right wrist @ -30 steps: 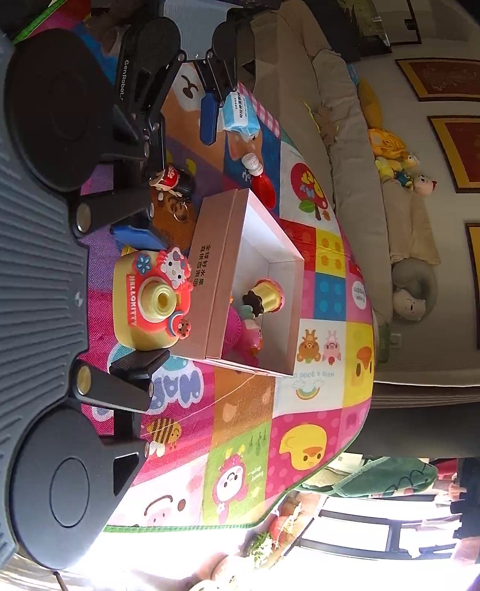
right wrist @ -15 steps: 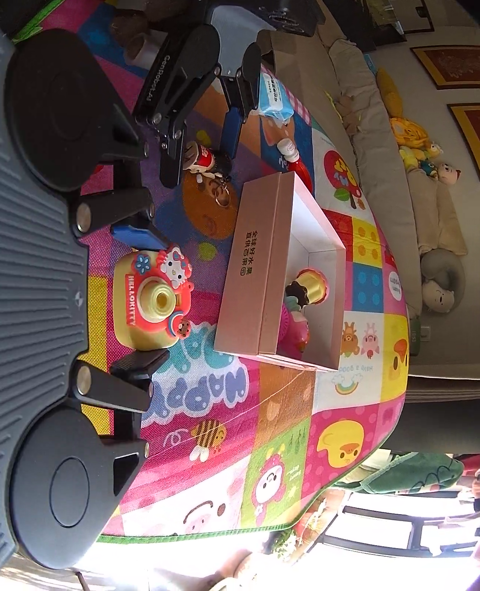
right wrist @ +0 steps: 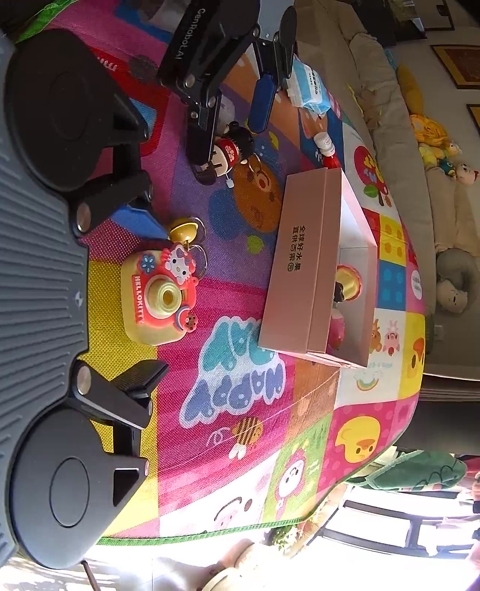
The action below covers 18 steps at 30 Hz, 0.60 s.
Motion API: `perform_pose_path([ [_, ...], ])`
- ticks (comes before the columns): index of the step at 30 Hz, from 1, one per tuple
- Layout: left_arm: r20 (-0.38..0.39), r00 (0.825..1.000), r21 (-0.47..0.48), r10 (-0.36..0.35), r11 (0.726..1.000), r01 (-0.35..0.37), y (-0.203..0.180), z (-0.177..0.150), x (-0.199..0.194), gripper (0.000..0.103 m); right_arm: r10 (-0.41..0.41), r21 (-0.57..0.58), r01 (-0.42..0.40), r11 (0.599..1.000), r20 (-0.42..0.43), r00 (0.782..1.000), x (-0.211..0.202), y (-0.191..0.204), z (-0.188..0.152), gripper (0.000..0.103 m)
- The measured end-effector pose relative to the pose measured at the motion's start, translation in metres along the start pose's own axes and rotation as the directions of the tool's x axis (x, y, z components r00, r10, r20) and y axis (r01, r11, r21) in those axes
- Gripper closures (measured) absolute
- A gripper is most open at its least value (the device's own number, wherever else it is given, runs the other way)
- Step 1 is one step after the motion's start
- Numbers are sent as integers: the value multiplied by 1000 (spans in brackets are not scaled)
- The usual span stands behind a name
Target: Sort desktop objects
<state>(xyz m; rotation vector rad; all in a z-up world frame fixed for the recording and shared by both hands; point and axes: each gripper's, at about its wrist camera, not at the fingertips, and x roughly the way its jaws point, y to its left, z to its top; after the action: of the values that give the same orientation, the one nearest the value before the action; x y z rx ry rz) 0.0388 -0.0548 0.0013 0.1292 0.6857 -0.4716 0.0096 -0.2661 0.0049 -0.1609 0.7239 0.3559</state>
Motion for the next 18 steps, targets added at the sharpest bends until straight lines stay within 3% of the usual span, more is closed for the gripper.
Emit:
perform_pose_path([
  [5,-17,999,2,51,999,-51,-5,-1,6,32,-5,-19,5,1000,4,1000,2,0,-3,28],
  [14,-17,999,13,49,999,-49,-12,-14,-10,32,30,13,-30,999,-1,1000,8,-5,-1,28],
  [18,-18,998,7,56,998,-56,-11,-18,-18,32,48,-15,-49,999,-14,999,6,0,3,47],
])
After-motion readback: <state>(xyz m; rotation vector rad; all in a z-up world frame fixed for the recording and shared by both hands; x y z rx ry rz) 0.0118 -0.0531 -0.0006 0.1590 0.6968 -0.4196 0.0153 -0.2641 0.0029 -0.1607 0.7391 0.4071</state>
